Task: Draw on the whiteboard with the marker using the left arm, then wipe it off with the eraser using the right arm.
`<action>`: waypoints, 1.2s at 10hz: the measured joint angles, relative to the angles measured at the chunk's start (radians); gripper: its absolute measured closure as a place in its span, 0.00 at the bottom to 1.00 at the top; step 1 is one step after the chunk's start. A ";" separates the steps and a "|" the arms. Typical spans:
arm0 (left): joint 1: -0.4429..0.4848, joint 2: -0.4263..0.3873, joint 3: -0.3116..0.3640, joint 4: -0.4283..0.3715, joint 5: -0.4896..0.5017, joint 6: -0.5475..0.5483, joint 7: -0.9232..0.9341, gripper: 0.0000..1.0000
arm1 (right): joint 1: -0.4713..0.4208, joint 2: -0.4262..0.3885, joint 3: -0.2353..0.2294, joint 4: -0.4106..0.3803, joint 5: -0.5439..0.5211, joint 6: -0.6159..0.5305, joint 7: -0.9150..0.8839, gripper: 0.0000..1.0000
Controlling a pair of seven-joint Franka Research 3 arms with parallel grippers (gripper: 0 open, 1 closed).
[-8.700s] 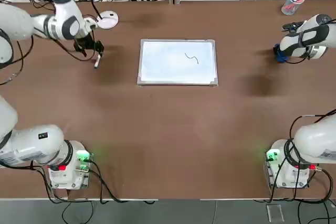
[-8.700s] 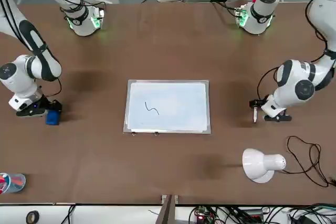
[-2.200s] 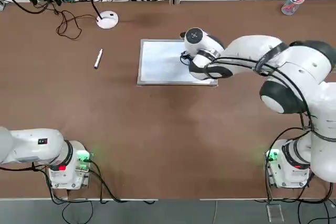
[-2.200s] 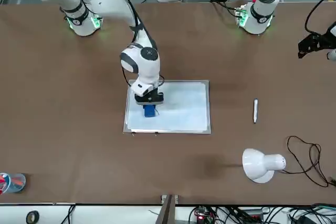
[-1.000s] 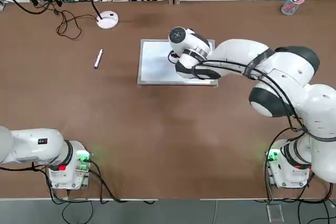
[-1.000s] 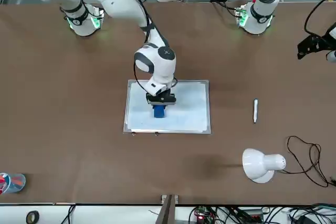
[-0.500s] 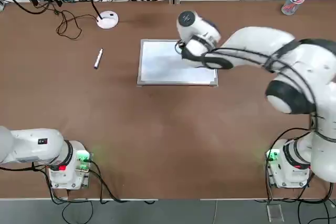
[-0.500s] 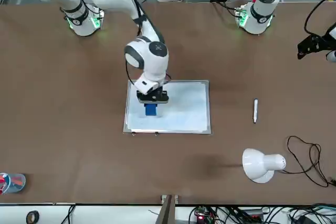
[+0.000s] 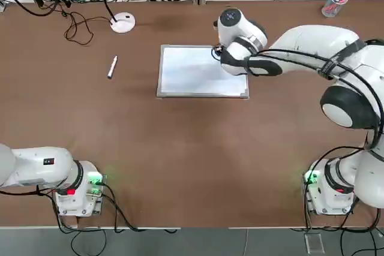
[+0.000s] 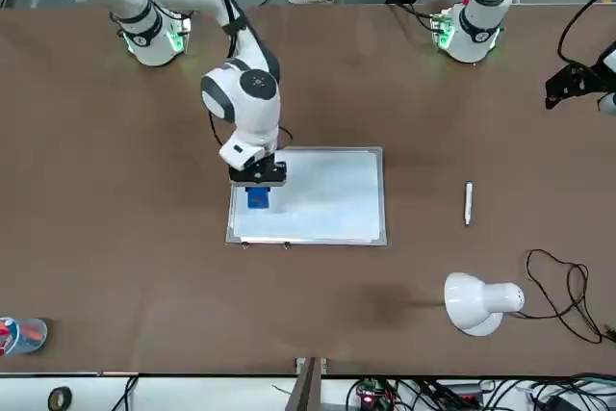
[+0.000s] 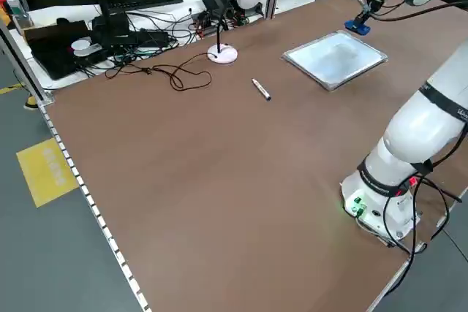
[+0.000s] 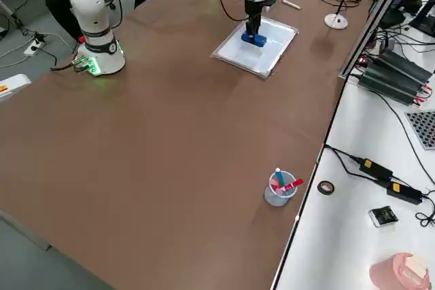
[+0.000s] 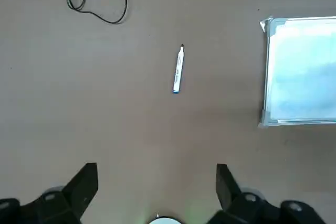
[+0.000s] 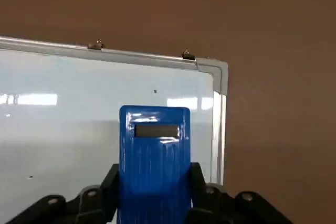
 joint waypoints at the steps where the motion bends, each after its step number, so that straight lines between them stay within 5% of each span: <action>1: 0.000 0.001 0.000 0.000 0.000 0.000 0.000 0.00 | -0.001 0.014 0.000 -0.029 0.000 0.036 0.000 0.44; 12: 0.000 0.011 0.000 0.000 0.000 0.001 0.000 0.00 | -0.004 0.095 0.004 -0.039 -0.001 0.121 0.007 0.44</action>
